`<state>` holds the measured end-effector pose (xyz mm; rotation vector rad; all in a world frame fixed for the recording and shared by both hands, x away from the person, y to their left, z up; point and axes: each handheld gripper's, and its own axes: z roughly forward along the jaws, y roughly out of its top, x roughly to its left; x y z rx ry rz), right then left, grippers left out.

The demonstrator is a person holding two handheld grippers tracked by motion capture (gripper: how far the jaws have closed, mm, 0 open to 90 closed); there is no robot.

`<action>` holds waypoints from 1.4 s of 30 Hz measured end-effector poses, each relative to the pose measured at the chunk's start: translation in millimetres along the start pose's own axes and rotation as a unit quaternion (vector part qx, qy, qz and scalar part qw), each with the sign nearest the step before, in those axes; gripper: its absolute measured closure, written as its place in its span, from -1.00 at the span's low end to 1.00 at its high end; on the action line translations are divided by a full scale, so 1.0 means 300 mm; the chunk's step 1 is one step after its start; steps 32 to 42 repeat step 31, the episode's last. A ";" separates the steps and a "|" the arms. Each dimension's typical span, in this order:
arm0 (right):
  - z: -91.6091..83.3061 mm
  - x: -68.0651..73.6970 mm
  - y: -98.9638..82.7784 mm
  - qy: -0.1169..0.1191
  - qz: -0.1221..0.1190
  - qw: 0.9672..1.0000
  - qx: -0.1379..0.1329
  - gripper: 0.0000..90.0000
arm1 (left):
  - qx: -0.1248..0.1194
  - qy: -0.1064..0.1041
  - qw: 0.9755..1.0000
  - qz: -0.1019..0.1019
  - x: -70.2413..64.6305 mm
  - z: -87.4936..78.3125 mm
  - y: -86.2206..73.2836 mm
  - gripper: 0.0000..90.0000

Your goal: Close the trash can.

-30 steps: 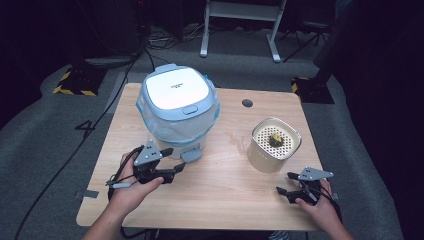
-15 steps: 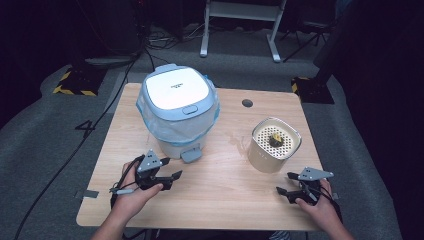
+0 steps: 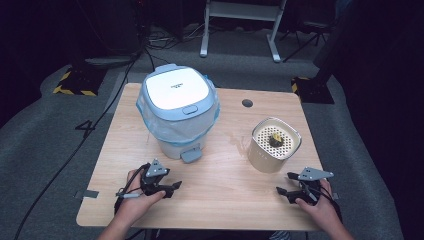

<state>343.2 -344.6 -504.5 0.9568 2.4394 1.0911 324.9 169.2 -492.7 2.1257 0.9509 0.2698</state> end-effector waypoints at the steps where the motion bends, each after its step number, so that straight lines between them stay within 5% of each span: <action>1: 0.000 0.000 0.000 0.000 0.000 1.000 0.000 -0.51 | 0.004 -0.002 1.000 0.001 -0.002 0.004 -0.003 -0.26; 17: 0.000 0.000 0.000 0.000 0.000 1.000 0.000 -0.51 | 0.026 0.038 0.998 0.032 0.004 0.029 -0.024 -0.52; 19: 0.000 0.000 0.000 0.000 0.000 1.000 0.000 -0.51 | 0.029 0.044 0.998 0.023 0.005 0.031 -0.023 -0.64; 42: 0.000 0.000 0.000 0.000 0.000 1.000 0.000 -0.51 | 0.032 0.044 0.998 0.018 0.005 0.034 -0.022 -0.71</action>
